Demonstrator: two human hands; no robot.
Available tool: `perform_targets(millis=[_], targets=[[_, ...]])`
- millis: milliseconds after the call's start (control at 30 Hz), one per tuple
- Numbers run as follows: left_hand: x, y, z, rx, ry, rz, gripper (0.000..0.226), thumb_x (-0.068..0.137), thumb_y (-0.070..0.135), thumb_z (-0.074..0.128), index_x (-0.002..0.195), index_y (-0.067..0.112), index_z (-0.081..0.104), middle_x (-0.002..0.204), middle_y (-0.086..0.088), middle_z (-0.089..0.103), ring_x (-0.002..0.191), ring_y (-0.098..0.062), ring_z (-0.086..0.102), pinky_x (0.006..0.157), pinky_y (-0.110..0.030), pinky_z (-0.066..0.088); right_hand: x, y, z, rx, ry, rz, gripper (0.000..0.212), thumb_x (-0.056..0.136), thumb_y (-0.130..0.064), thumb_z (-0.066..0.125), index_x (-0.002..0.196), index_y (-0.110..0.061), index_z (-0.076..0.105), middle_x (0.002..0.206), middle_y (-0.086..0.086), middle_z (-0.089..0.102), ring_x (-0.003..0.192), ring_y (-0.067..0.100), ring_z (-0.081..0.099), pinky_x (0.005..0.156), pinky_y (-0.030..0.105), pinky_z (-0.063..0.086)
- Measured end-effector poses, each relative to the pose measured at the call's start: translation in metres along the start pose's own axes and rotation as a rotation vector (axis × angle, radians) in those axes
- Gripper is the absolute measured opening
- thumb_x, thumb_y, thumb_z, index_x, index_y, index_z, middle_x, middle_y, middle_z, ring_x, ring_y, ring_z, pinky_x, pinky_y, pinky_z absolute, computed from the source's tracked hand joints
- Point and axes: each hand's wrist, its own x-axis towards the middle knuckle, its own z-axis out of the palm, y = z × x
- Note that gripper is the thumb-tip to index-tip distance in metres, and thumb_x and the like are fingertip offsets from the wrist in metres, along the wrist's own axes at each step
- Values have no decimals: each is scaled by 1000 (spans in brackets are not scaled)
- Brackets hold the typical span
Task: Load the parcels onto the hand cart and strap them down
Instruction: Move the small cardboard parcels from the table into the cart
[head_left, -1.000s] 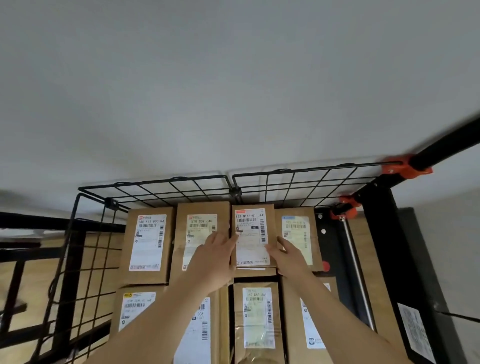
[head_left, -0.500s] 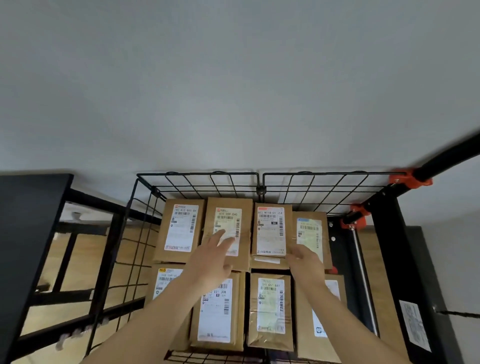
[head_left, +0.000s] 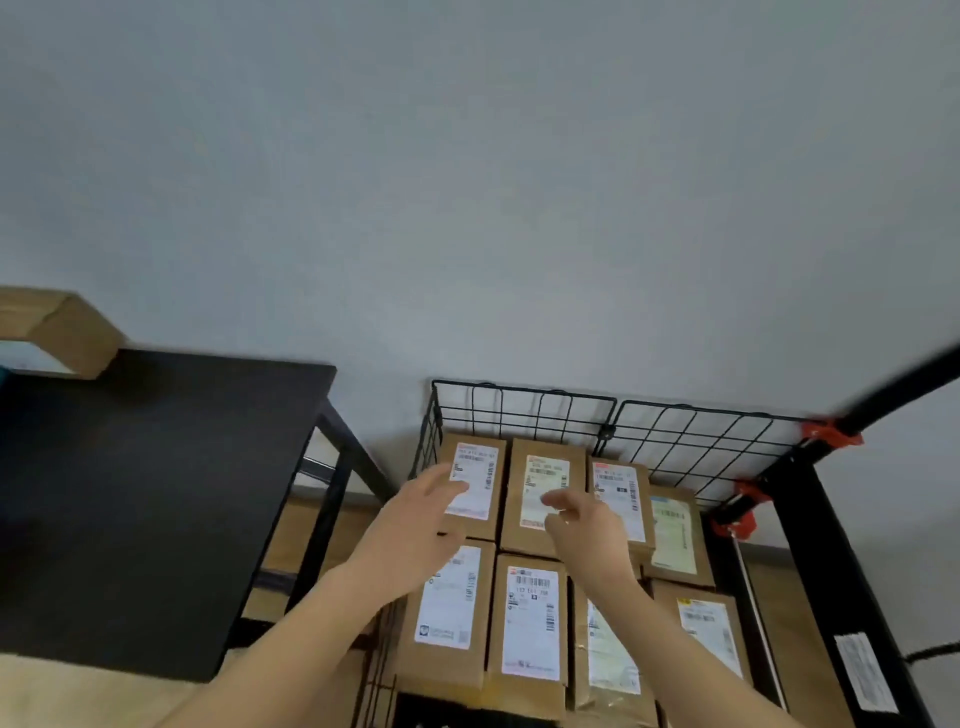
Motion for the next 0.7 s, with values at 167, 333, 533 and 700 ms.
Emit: perform_targets(millis=[167, 333, 533, 700], targets=[[-75, -65, -47, -25, 92, -40, 54, 93, 33, 55, 142, 35, 33, 156, 14, 11, 142, -11, 22, 115, -31, 28, -52, -66, 62, -1, -25, -125, 27, 91, -10, 51, 109, -23, 65, 105, -9, 63, 88, 5, 55, 63, 11, 42], [-142, -135, -96, -27, 186, -109, 53, 93, 32, 54, 142, 32, 34, 156, 12, 12, 141, -11, 21, 113, -29, 27, -88, -130, 134, 9, -80, -244, 23, 92, -11, 52, 106, -21, 67, 99, -6, 64, 93, 9, 59, 74, 16, 43], [-203, -213, -148, -39, 296, -234, 54, 91, 32, 57, 141, 35, 35, 155, 13, 15, 140, -10, 26, 110, -29, 31, -121, -210, 215, 6, -157, -350, 22, 89, -10, 54, 98, -26, 67, 94, -9, 65, 85, 5, 58, 67, 10, 39], [-218, -257, -179, -86, 356, -300, 54, 92, 32, 57, 141, 35, 34, 155, 12, 15, 141, -11, 25, 111, -31, 30, -120, -264, 255, -47, -197, -417, 21, 93, -12, 53, 102, -25, 67, 97, -12, 62, 86, 1, 55, 64, 4, 37]])
